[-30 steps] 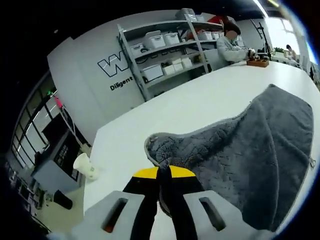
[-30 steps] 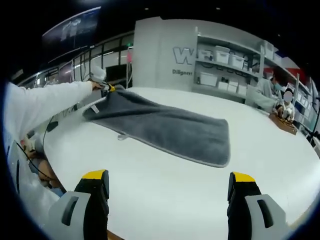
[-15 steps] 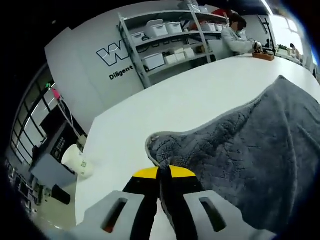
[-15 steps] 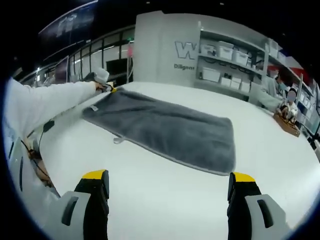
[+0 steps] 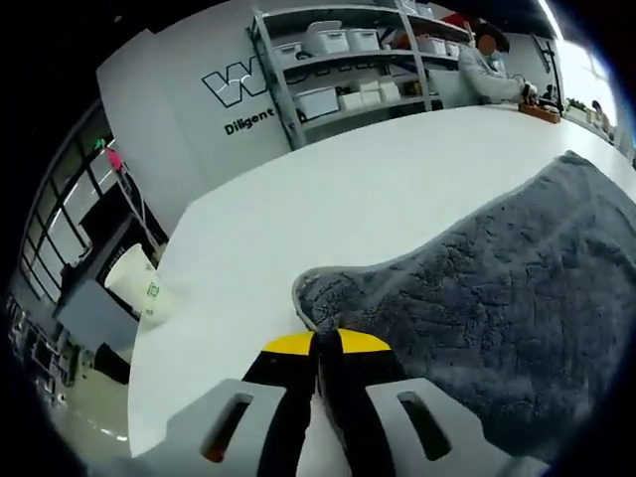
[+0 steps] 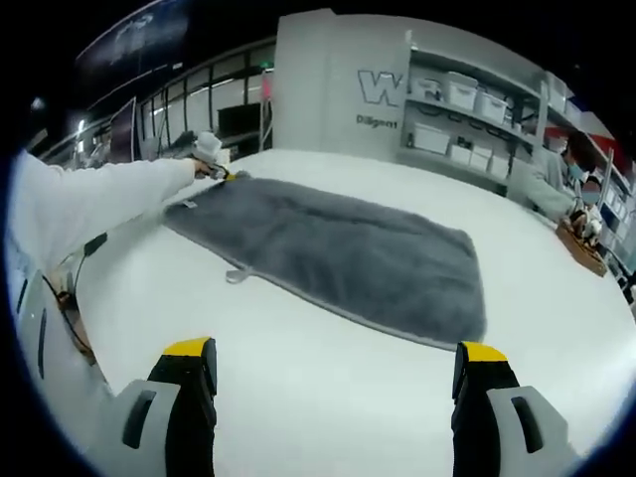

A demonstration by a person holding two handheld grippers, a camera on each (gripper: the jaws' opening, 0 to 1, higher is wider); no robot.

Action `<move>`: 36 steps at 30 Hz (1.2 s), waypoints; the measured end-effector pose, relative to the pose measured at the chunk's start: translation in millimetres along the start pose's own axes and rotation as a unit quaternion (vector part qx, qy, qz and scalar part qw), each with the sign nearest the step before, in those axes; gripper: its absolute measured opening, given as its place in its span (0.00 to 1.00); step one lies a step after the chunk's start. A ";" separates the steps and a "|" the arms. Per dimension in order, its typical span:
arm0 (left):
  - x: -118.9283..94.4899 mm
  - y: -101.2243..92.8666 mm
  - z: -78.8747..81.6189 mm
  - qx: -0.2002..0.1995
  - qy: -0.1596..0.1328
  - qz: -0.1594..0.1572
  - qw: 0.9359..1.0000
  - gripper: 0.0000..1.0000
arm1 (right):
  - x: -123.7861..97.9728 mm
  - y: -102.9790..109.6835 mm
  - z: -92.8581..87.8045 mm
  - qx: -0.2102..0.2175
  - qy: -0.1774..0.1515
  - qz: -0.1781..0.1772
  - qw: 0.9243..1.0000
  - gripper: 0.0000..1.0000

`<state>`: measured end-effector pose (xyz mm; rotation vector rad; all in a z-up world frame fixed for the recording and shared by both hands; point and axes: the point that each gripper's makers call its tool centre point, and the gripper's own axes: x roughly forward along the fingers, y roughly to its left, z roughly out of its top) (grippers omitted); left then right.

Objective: Open the folded towel by lifting each exposed corner and separating the folded layers until the towel lies flat within the target outline without major curled edges

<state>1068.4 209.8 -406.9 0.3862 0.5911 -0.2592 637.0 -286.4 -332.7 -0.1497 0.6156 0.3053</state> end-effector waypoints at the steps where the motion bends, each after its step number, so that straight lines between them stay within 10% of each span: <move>1: -1.0 -0.8 -0.3 0.001 0.000 0.000 1.000 0.07 | 0.0 0.5 0.4 0.001 -0.001 0.001 1.000 0.99; 10: -39.6 8.8 25.0 -0.009 -0.058 0.025 0.998 0.13 | -10.8 0.9 -3.8 -0.001 -0.002 -0.002 1.000 0.99; 18: -127.9 -24.5 58.5 -0.045 -0.180 -0.053 0.981 0.34 | -25.6 -7.3 -16.6 -0.004 0.000 -0.012 1.000 0.99; 26: -229.5 -84.9 45.0 -0.087 -0.237 -0.128 0.959 0.51 | -49.2 -22.9 -23.0 0.003 -0.007 -0.036 0.999 0.99; 36: -310.2 -116.9 -10.6 -0.113 -0.212 -0.166 0.956 0.87 | -60.3 -32.6 -33.3 0.009 -0.002 -0.053 0.999 0.99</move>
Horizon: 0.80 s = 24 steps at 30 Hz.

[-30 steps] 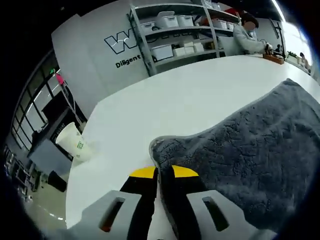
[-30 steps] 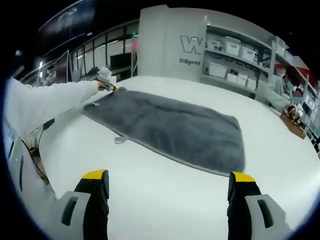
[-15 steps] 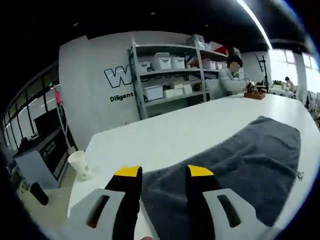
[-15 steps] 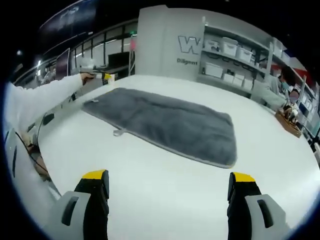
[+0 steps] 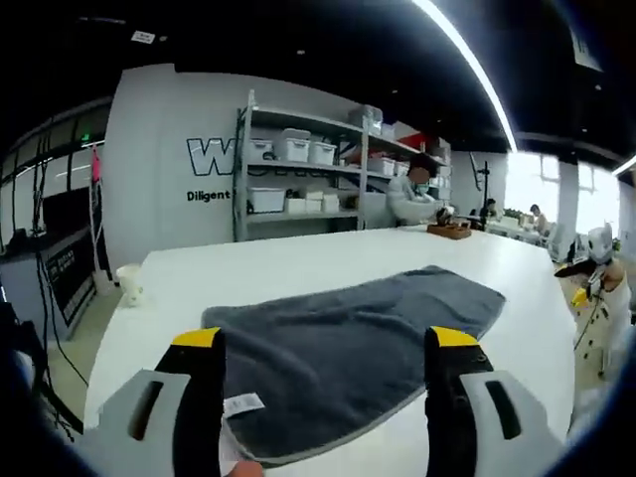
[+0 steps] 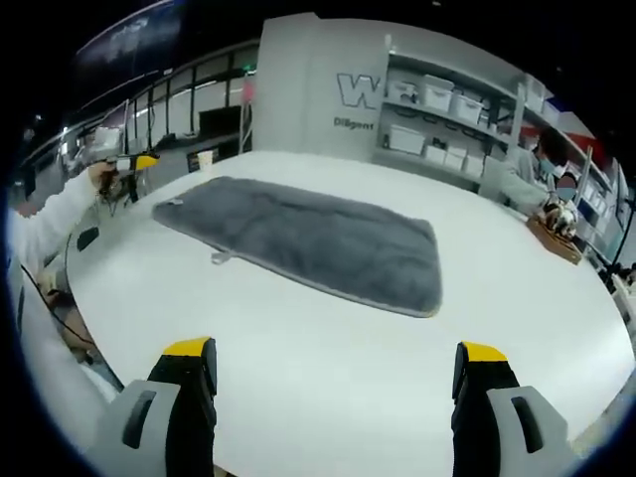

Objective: Open the folded towel by lifting each exposed corner and separating the folded layers until the towel lies flat within the target outline without major curled edges

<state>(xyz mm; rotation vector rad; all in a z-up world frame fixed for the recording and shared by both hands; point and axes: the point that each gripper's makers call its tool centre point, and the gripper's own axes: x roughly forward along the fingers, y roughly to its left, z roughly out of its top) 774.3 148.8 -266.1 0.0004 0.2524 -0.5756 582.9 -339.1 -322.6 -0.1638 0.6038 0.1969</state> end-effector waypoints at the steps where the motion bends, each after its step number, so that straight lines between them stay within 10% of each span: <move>1: -5.2 -2.0 -2.0 -0.001 0.002 -0.001 1.000 0.88 | -0.7 -0.2 -1.0 -0.001 0.001 -0.001 1.000 0.99; 14: -114.5 -43.8 -69.7 0.029 0.049 0.019 0.998 0.99 | -21.5 23.4 -30.0 -0.017 0.009 0.004 1.000 0.99; 24: -139.2 -56.2 -107.0 0.086 0.056 0.023 0.994 1.00 | -22.5 46.7 -56.6 -0.038 0.029 0.014 0.999 0.99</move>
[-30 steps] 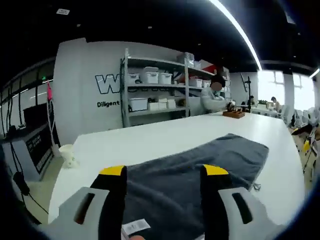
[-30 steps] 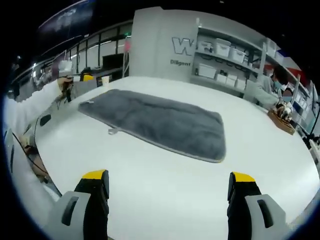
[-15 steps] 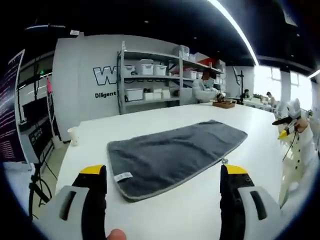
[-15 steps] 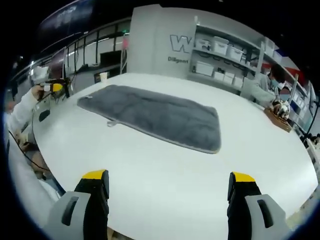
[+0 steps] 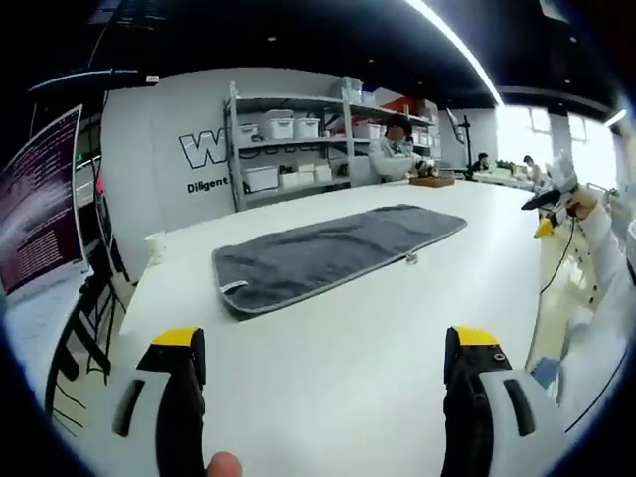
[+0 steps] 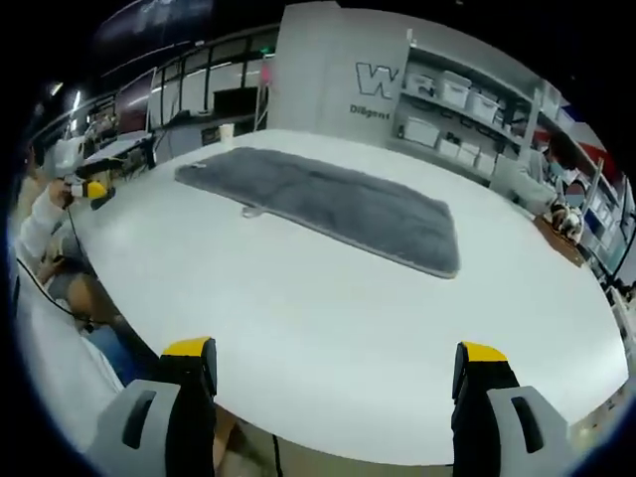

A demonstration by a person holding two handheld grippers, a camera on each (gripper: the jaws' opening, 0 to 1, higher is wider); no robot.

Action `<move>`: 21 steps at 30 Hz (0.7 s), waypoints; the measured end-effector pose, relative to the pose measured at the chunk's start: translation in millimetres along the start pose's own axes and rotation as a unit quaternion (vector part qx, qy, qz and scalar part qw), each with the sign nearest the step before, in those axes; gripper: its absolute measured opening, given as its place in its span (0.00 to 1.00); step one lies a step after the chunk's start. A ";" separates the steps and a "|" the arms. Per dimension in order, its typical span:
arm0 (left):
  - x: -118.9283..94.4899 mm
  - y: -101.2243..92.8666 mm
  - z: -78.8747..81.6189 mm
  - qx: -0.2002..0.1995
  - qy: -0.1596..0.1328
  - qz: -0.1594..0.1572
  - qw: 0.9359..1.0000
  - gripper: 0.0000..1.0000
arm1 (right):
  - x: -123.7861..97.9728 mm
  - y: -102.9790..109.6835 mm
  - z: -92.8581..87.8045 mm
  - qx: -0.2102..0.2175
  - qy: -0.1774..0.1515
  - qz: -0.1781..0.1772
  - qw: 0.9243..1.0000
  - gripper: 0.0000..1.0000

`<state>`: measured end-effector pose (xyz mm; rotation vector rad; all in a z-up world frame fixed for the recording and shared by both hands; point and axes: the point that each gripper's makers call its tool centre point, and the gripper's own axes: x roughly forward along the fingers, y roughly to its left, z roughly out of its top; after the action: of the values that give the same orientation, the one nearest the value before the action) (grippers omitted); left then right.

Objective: Open the folded towel by lifting each exposed corner and separating the folded layers until the towel lies flat within the target outline without major curled edges

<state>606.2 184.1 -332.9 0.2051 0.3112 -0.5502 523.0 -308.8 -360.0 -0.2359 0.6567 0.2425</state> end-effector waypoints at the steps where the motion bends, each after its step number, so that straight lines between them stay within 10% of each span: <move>1: 2.3 1.6 -2.4 0.000 0.000 0.000 1.000 1.00 | 0.9 3.7 -1.5 -0.001 0.001 0.004 1.000 0.99; 21: 97.6 89.3 -19.5 -0.030 0.006 0.022 0.999 0.87 | 9.6 26.8 6.1 -0.014 0.011 0.023 1.000 0.99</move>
<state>728.7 217.1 -375.0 0.1571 0.3329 -0.4948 525.9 -280.3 -365.0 -0.2510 0.6816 0.2946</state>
